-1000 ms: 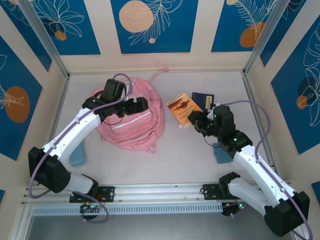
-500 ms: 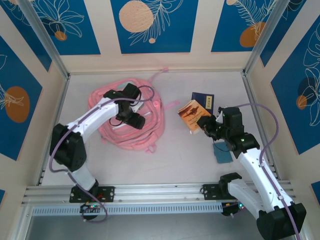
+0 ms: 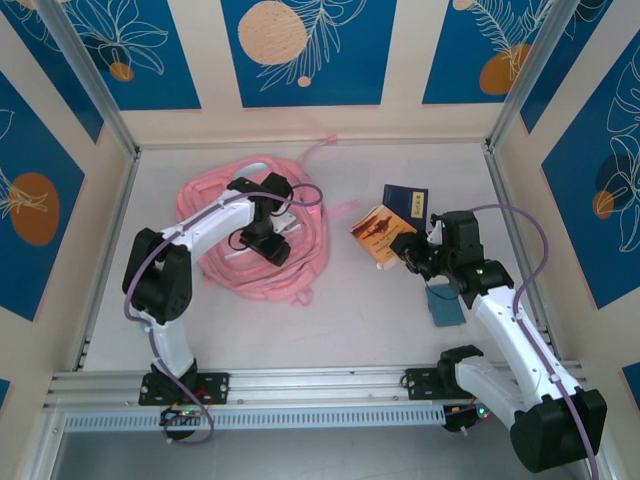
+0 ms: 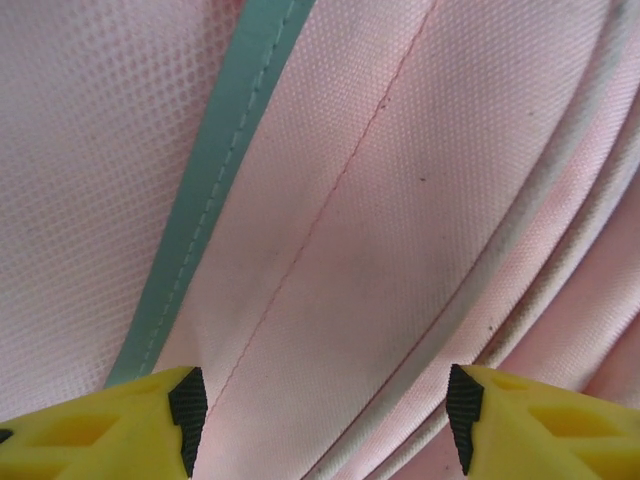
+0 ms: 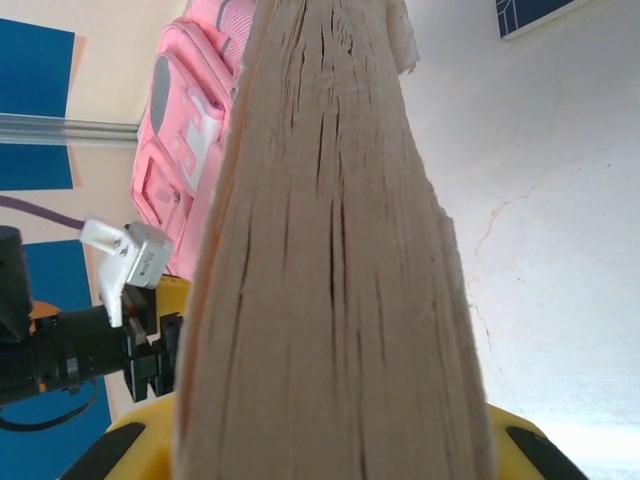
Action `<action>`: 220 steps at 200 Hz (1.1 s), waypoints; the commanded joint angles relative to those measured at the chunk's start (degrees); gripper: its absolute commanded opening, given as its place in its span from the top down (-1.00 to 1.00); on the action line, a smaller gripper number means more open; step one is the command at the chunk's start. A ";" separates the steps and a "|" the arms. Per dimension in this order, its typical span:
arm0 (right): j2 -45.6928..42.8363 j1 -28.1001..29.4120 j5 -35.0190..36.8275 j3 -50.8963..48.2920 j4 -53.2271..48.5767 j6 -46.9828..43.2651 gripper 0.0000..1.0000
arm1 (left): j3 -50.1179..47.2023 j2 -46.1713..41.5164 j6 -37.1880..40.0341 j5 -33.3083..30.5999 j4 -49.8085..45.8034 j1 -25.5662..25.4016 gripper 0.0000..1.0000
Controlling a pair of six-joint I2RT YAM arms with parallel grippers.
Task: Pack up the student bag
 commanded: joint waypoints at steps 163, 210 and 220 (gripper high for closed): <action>-3.37 -0.48 -1.26 -1.15 1.58 -0.04 0.70 | 1.84 -7.93 6.38 -10.55 8.32 -6.37 0.89; -3.40 -0.14 -6.78 -1.68 6.12 -1.92 0.69 | 4.99 -14.24 1.29 -11.75 14.11 -6.85 1.00; -3.31 0.25 -7.89 -1.83 7.01 -2.16 0.69 | 5.81 -15.35 -0.28 -11.88 15.61 -6.90 1.00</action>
